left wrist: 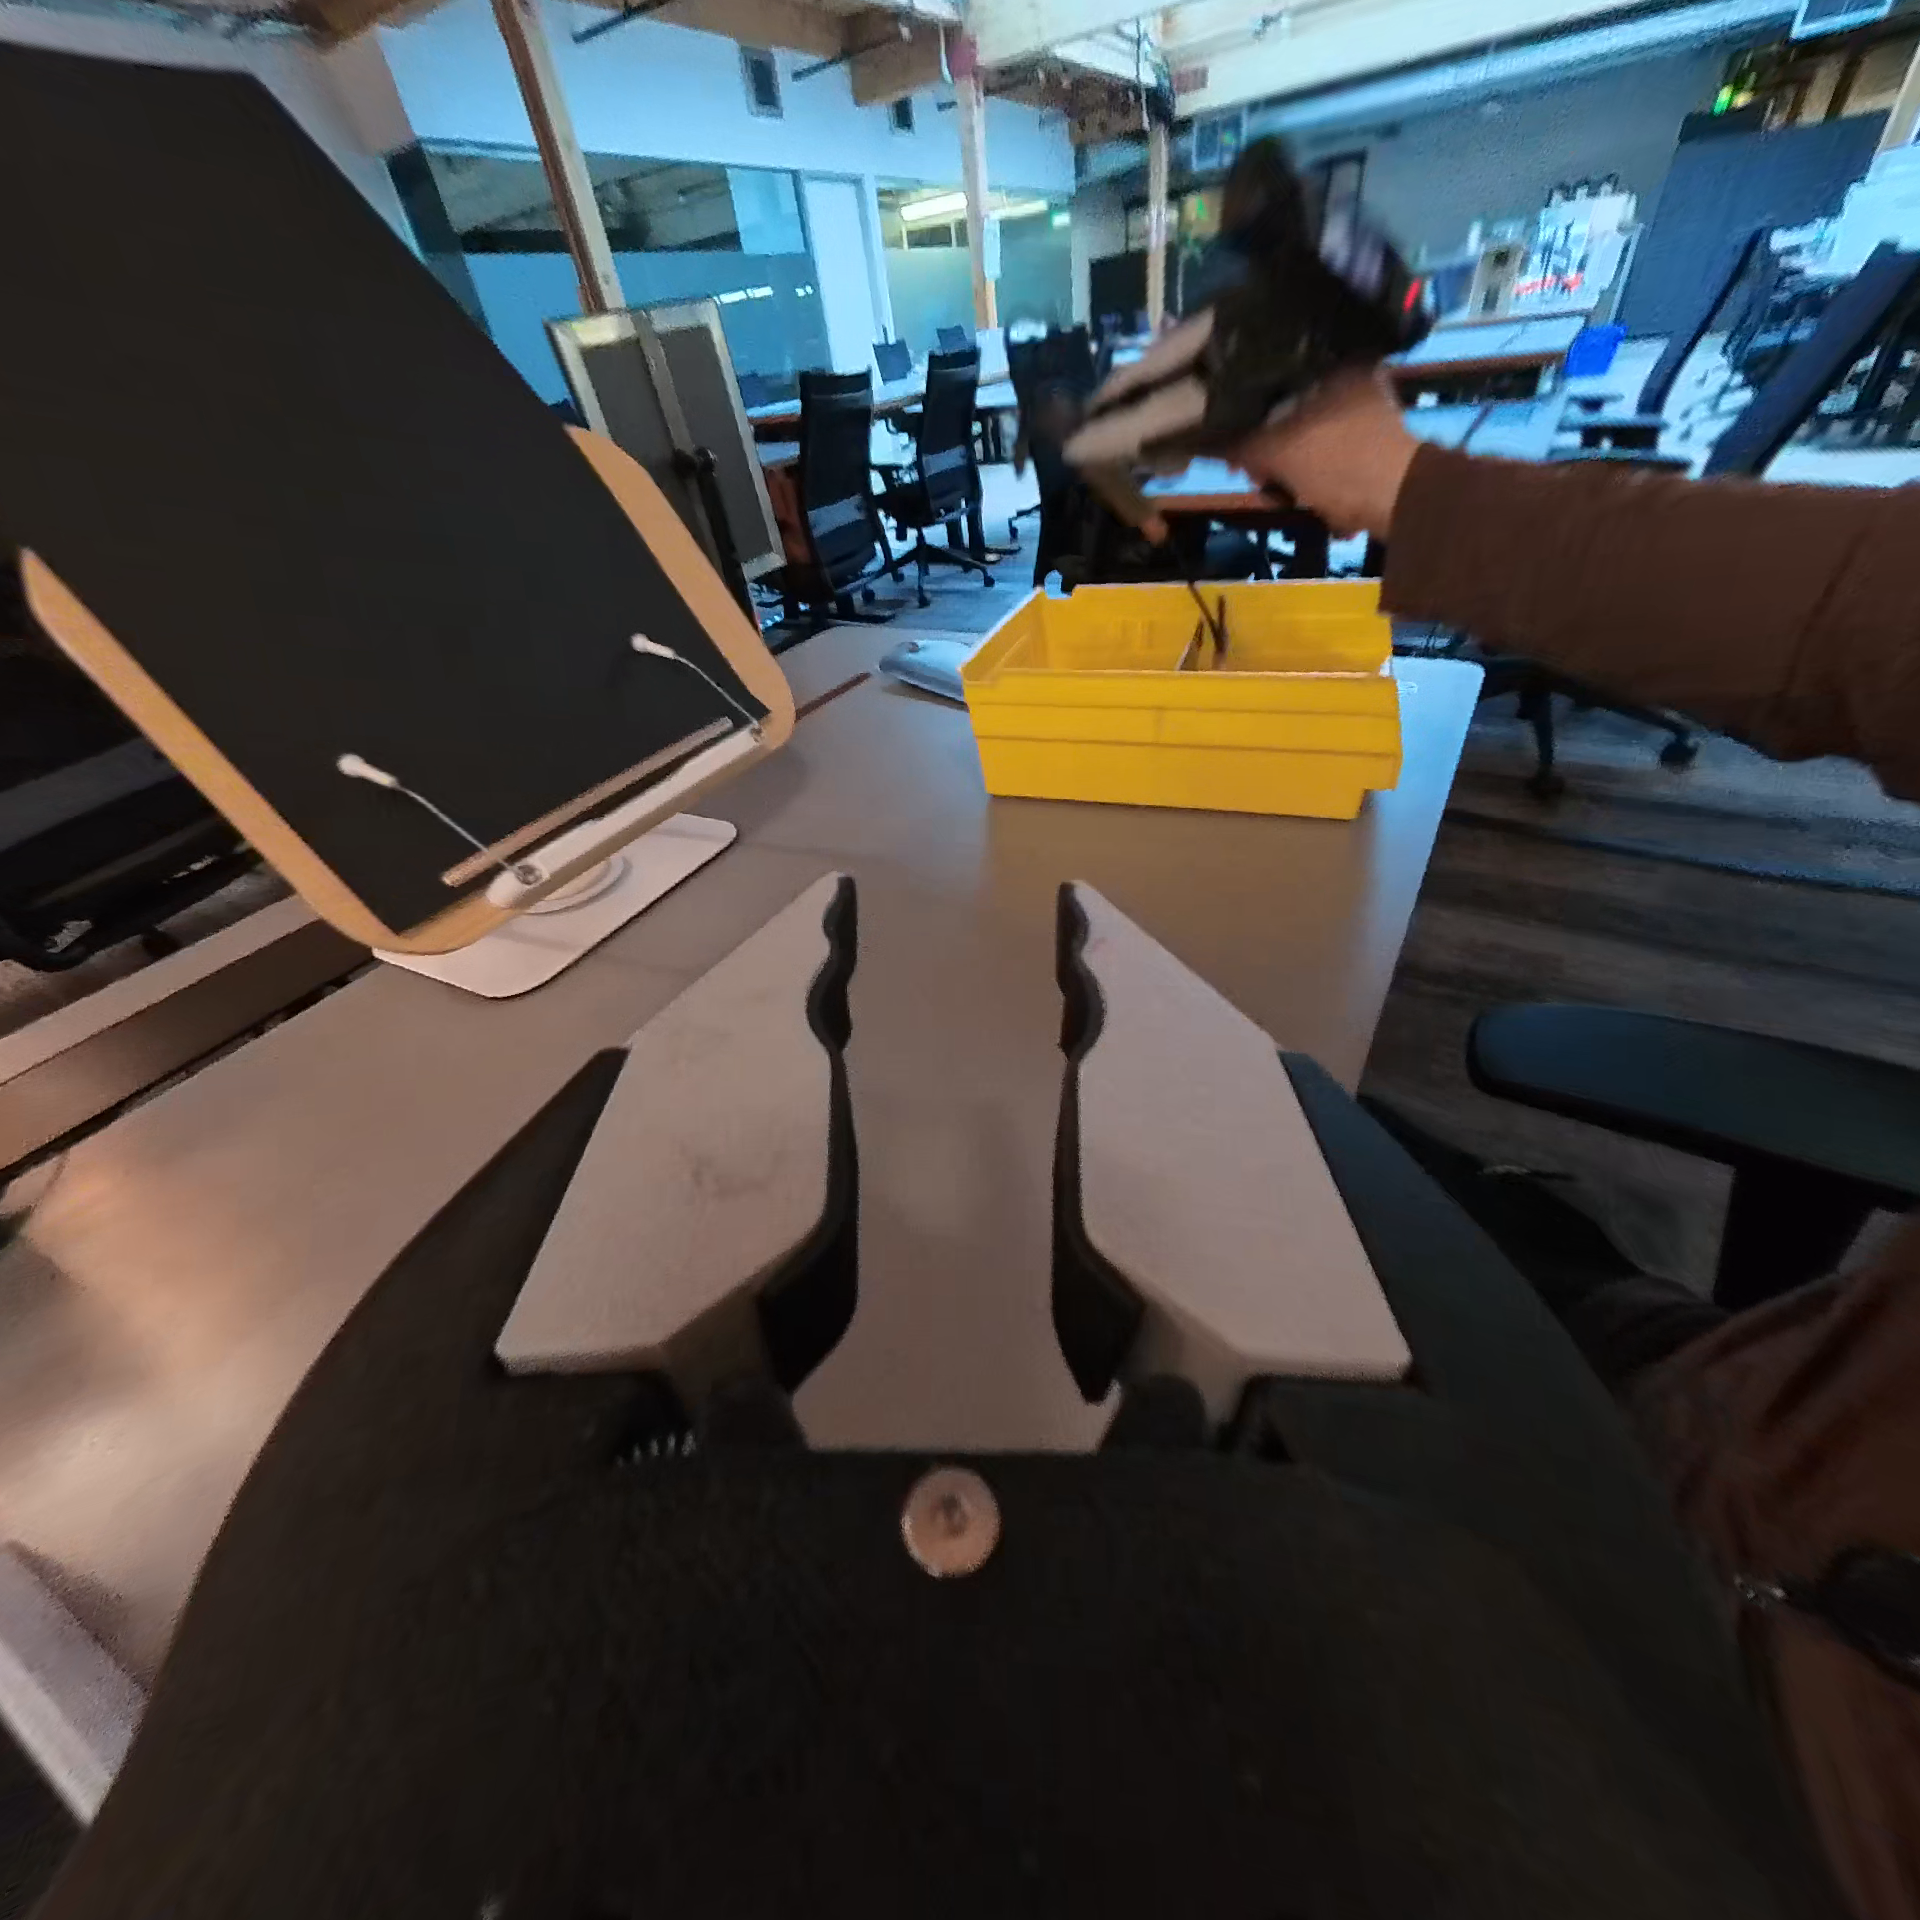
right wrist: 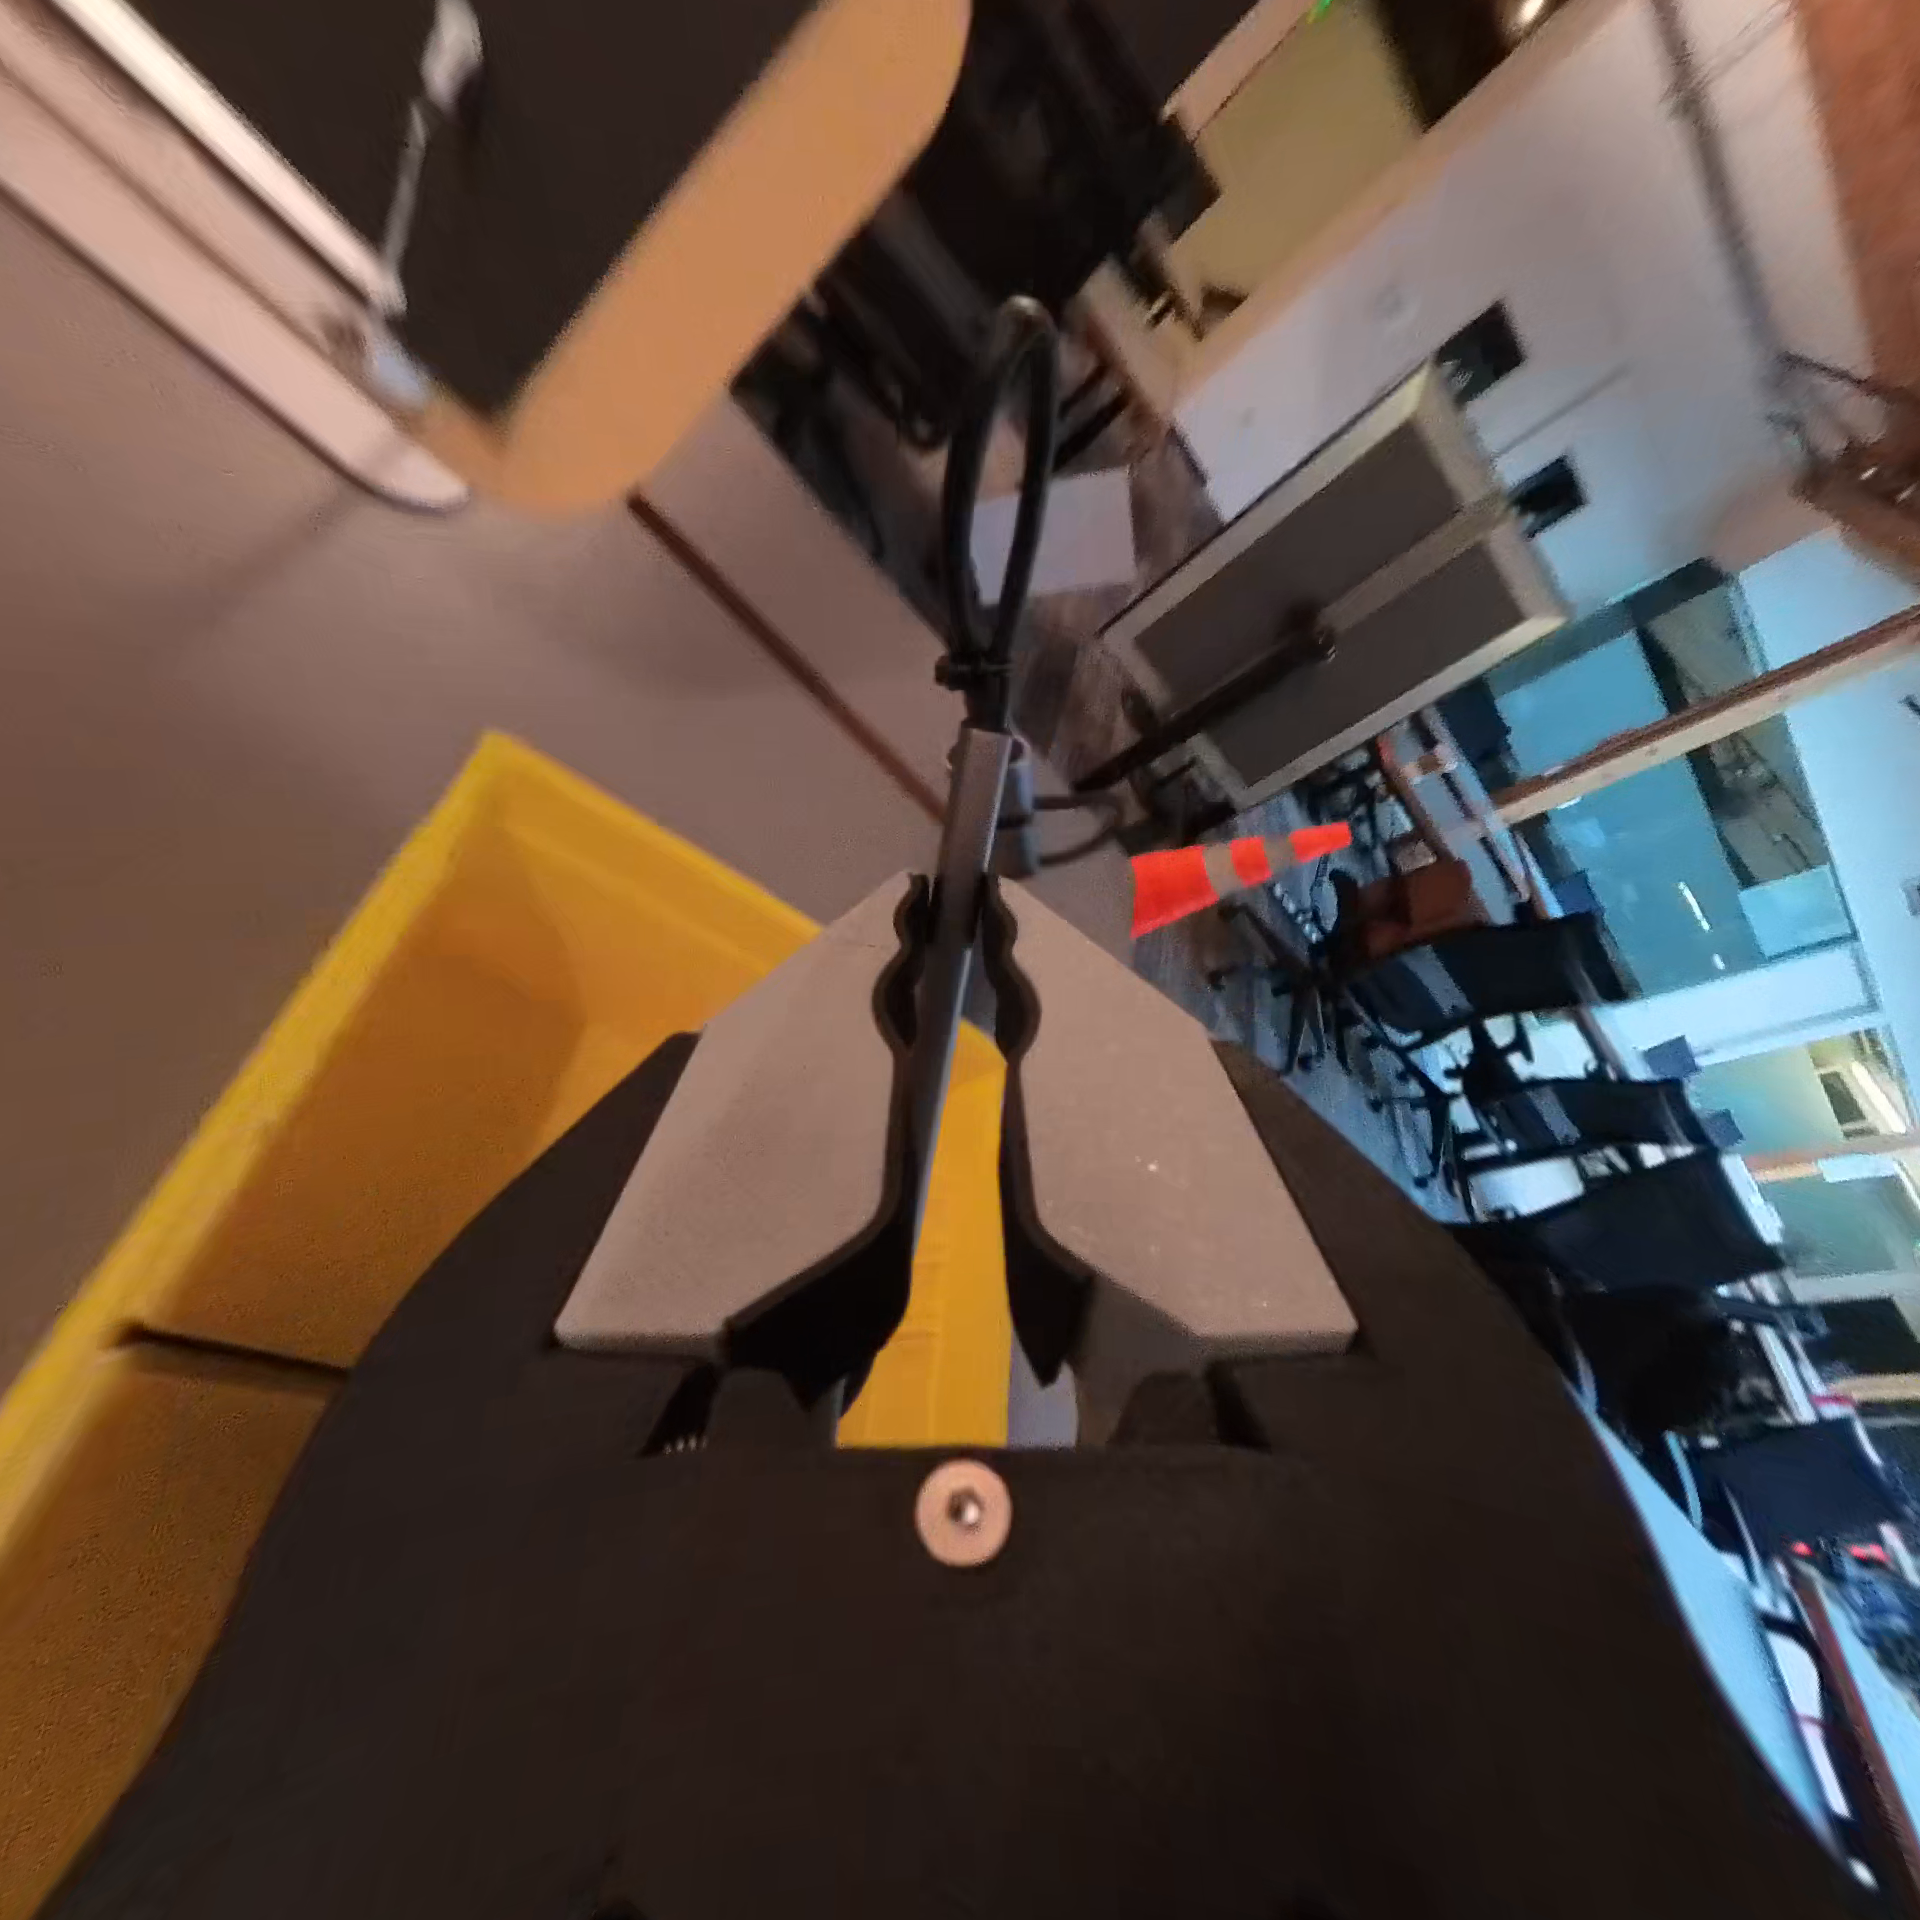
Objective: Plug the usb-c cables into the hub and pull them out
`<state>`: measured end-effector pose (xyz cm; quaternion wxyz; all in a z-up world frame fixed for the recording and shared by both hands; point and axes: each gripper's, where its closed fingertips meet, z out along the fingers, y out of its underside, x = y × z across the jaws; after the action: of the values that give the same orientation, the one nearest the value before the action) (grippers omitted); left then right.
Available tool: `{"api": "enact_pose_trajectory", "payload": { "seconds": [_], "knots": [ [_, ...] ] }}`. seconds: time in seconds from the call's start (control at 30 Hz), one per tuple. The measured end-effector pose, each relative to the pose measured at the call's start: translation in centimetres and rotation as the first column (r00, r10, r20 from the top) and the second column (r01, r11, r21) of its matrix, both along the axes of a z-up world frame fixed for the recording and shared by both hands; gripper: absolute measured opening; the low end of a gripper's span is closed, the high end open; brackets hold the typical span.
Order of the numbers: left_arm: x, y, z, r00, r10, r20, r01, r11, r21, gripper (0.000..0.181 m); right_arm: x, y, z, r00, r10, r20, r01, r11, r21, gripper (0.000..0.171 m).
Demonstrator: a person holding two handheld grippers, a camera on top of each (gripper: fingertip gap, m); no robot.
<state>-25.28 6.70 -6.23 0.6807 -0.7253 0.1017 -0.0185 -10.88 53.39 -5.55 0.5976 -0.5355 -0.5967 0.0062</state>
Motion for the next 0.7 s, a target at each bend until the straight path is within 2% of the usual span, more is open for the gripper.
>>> {"api": "enact_pose_trajectory", "payload": {
  "seconds": [0.07,0.1,0.23,0.37,0.43,0.53,0.7],
  "knots": [
    [-0.4,-0.6,0.8,1.0,-0.003,0.029,0.002,1.0,0.03,0.035,-0.1,1.6,-1.9,1.0,-0.013,0.013,0.014,0.999,-0.046,0.007],
    [-0.6,-0.9,1.0,0.999,-0.002,0.038,0.0,0.999,0.042,0.034,-0.3,1.8,-1.2,0.999,-0.009,-0.048,0.005,0.997,-0.075,0.007],
    [-1.5,-1.3,1.3,0.999,0.013,0.051,-0.016,0.998,0.062,0.032,0.2,1.6,7.0,0.94,-0.011,-0.341,-0.016,0.997,-0.076,0.006],
    [-1.6,-0.7,0.8,0.997,-0.005,0.073,0.001,0.999,0.049,0.032,0.5,0.6,14.0,0.92,0.004,-0.392,-0.008,1.0,-0.009,0.006],
    [-1.5,-0.3,0.4,0.998,-0.005,0.064,0.003,0.999,0.034,0.032,0.2,0.4,15.6,0.916,0.008,-0.401,-0.018,1.0,-0.019,0.006],
    [-1.2,-0.2,0.2,0.999,0.001,0.042,-0.002,1.0,0.021,0.033,-0.5,1.1,14.1,0.929,-0.016,-0.37,-0.023,0.994,-0.103,0.006],
    [-1.3,-1.5,1.5,0.999,0.01,0.046,-0.013,0.997,0.071,0.034,-0.6,3.3,7.9,0.93,-0.031,-0.365,-0.06,0.97,-0.237,0.006]
  ]
}}
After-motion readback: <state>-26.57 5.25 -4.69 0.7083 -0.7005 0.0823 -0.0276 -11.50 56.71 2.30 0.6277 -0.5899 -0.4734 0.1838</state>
